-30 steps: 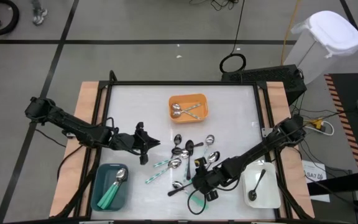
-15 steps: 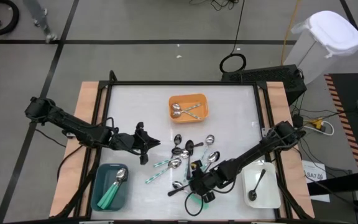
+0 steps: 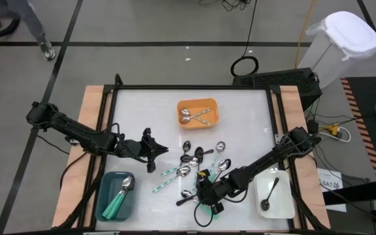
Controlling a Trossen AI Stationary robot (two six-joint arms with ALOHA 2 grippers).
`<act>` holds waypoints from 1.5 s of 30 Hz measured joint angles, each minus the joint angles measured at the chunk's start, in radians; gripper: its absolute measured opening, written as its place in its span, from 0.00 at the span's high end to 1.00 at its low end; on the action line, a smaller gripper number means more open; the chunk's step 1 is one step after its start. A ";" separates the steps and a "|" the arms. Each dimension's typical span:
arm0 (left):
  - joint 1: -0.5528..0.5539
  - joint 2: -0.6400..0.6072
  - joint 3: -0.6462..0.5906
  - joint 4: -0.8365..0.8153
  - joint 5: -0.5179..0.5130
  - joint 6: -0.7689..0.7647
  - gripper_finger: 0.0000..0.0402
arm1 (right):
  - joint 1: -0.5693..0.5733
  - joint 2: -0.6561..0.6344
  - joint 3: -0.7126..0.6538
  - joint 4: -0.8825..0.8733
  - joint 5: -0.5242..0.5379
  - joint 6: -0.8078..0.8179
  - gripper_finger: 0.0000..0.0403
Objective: Sort silverware by color (type)
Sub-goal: Put the black spoon into the white bin
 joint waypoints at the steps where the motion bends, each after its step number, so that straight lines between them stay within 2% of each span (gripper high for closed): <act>1: 0.000 0.000 0.000 0.000 0.000 0.000 0.90 | -0.002 0.000 0.000 -0.001 -0.016 0.004 0.65; 18: 0.000 0.000 0.000 -0.001 0.000 0.005 0.90 | -0.030 0.063 0.000 0.017 -0.031 -0.045 0.71; 28: 0.000 0.000 0.000 -0.010 0.000 0.007 0.90 | -0.032 0.057 0.000 0.005 -0.032 -0.085 0.95; 31: 0.000 0.000 0.000 -0.008 0.000 0.008 0.90 | -0.033 0.035 -0.001 -0.034 -0.019 -0.093 0.97; 35: 0.000 0.000 0.000 0.004 0.000 0.007 0.90 | -0.027 -0.019 -0.002 -0.063 -0.013 -0.090 0.96; 45: 0.000 0.000 0.000 0.049 -0.001 -0.022 0.90 | 0.027 -0.215 -0.002 -0.196 -0.018 -0.111 0.97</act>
